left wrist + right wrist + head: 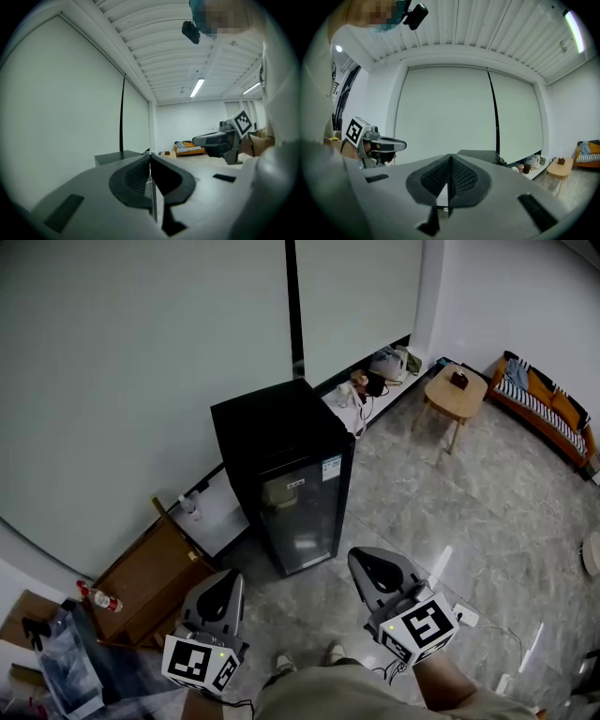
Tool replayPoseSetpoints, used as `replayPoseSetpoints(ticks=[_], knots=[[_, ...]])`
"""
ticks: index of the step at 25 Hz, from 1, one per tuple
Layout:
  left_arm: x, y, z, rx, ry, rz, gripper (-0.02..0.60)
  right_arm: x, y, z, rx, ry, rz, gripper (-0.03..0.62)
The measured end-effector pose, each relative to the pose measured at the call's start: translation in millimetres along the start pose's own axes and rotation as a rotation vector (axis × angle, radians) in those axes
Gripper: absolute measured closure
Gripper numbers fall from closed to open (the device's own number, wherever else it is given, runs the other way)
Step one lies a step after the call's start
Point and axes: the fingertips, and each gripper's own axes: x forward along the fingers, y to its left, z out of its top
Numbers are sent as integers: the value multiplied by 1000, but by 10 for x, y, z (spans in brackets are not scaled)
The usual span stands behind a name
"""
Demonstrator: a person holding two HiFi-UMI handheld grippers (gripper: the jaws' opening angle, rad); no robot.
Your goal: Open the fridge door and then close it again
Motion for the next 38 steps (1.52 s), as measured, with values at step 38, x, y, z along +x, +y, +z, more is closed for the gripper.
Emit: replayPoseSetpoints(ticks=[38], knots=[[1349,1500,-98,33,-12,-19,353,1821,105,244,-85,13,100,597]])
